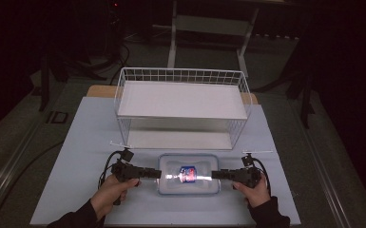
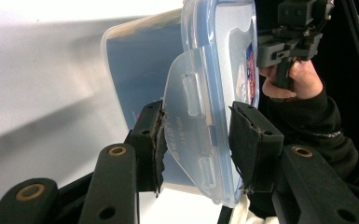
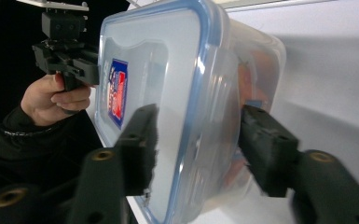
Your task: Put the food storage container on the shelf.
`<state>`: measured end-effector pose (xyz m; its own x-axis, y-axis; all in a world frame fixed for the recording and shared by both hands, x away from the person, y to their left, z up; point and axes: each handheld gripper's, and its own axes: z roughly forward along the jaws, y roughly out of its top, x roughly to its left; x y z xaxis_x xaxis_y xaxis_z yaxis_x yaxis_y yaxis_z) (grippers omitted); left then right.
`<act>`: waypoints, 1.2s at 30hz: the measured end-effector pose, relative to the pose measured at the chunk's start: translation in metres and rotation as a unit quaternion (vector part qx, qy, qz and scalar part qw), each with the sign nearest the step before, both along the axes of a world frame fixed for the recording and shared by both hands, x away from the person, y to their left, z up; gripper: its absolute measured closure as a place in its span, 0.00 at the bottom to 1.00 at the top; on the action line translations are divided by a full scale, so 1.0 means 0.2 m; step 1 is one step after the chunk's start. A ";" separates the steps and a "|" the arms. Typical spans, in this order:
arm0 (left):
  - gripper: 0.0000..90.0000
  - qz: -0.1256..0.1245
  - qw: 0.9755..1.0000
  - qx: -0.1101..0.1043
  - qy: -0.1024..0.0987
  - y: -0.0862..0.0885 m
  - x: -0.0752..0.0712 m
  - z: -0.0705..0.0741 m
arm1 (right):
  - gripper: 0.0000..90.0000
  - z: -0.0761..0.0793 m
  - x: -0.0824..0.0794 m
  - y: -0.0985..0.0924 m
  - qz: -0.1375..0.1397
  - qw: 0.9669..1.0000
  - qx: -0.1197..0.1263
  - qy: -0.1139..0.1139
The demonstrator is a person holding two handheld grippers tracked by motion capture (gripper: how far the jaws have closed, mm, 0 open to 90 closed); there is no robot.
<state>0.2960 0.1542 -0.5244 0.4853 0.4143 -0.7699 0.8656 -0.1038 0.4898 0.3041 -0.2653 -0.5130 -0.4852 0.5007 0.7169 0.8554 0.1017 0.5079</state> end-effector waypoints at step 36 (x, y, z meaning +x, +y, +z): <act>0.63 0.064 0.995 0.028 -0.073 0.02 0.02 0.18 | 0.58 0.18 0.08 0.08 -0.026 0.997 -0.018 -0.077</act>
